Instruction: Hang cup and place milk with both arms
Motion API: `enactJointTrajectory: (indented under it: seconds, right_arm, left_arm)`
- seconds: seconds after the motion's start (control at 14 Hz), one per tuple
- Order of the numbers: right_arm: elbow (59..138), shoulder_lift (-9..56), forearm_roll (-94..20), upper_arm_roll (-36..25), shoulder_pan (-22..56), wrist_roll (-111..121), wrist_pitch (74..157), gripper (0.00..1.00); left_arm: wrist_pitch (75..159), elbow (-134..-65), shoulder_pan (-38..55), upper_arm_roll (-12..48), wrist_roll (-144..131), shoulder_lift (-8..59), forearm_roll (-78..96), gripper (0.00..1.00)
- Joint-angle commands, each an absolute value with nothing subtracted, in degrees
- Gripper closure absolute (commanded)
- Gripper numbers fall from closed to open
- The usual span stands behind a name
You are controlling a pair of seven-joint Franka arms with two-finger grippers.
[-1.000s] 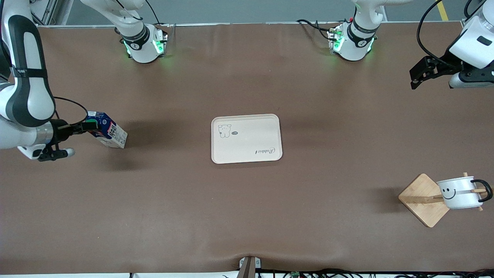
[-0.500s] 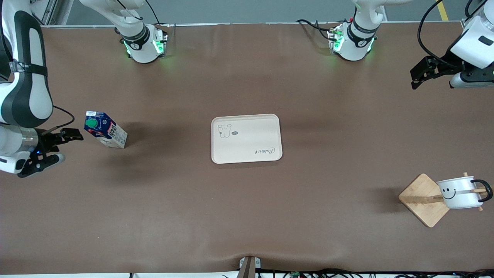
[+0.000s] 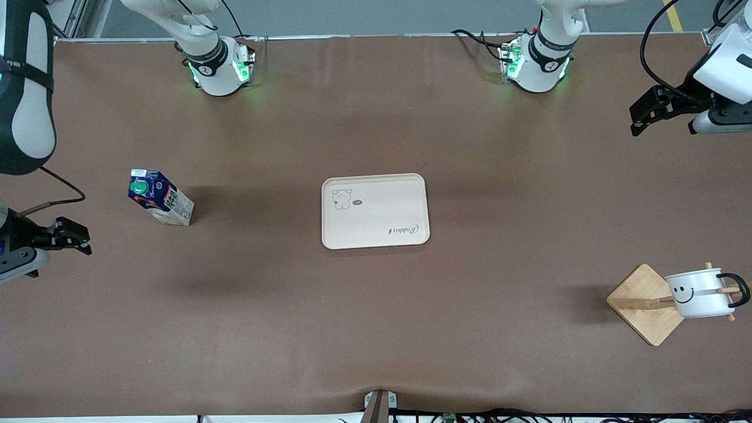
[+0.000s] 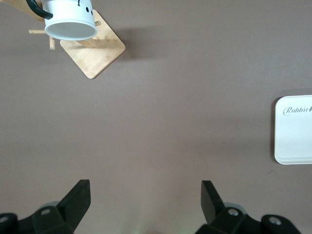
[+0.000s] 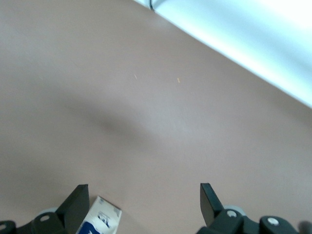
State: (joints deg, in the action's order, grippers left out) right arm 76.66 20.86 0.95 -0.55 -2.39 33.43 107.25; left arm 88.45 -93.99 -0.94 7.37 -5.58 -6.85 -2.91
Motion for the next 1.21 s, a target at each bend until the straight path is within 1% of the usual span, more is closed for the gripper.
enactJointTrajectory:
  seconds: [0.0,0.21,0.43,0.57,0.64,0.86,1.0,1.14]
  right_arm:
    - [76.2,14.3,0.9,3.2,-2.1,30.4,101.2,0.0]
    - [76.5,9.7,1.1,3.8,0.8,7.2,90.8,0.0]
    - [78.7,4.7,1.5,3.4,1.8,5.5,82.9,0.0]
    - [85.0,-0.6,1.3,2.8,1.2,5.4,83.9,0.0]
    - [87.1,-2.0,1.3,2.2,0.7,5.4,84.2,0.0]
    - [89.5,-3.0,0.8,-1.1,-0.5,6.0,83.5,0.0]
    - [91.2,-5.3,0.8,-1.2,-0.4,5.9,83.3,0.0]
    - [91.1,-5.0,0.0,-1.6,-0.8,6.1,83.5,0.0]
  left_arm:
    - [88.0,-93.7,-1.5,7.5,-5.3,-7.6,-1.8,0.0]
    - [87.9,-93.7,-1.5,7.6,-5.3,-7.5,-1.8,0.0]
    - [87.9,-93.2,-1.6,7.5,-4.8,-7.1,-1.8,0.0]
    - [87.9,-92.0,-1.7,7.5,-4.7,-6.8,-1.8,0.0]
    - [87.8,-91.8,-1.8,7.6,-4.8,-6.7,-1.8,0.0]
    - [87.6,-91.3,-1.4,7.6,-4.8,-6.2,-1.9,0.0]
    - [87.4,-91.2,-1.3,7.9,-4.9,-6.2,-1.9,0.0]
    - [87.2,-91.3,-1.3,8.0,-4.8,-6.2,-1.9,0.0]
